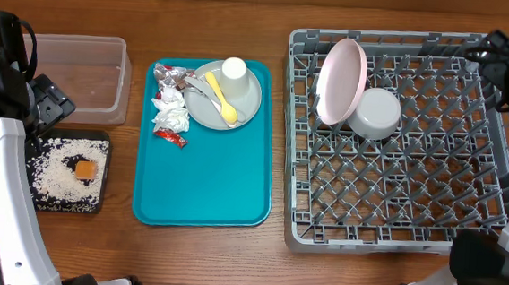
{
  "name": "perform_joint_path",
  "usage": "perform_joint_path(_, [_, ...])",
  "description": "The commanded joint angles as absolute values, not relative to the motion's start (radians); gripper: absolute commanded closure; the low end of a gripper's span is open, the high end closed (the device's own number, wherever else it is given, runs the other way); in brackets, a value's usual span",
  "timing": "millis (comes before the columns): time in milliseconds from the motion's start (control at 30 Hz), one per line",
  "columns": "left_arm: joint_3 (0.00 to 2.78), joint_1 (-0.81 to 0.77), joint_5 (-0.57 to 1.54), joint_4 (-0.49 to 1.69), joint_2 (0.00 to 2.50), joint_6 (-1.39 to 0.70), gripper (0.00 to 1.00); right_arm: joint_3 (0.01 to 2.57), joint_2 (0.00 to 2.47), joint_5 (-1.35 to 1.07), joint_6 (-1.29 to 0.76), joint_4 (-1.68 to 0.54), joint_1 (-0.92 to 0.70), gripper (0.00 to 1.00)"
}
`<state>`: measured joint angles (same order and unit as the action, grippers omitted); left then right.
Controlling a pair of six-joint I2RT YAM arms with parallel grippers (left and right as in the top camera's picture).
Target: Sort waste into correct bins and load items into the dishwasher rack
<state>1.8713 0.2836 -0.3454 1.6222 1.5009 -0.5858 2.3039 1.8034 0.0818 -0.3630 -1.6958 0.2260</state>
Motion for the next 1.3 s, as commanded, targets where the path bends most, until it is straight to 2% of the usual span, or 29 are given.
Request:
perform_joint_path(0, [1.88,0.288,-0.366,1.618,1.499,-0.599,0.0,2.251,1.796,0.183,-0.374,-1.662,0.238,0.0])
perform_joint_path(300, [1.88,0.288,-0.366,1.618,1.499,-0.599,0.0,2.211,1.797,0.183,-0.374,-1.602,0.238,0.0])
perform_joint_path(1267, [1.88,0.288,-0.366,1.619,1.499,-0.599,0.0,2.211,1.797,0.183,-0.374,-1.603,0.238,0.0])
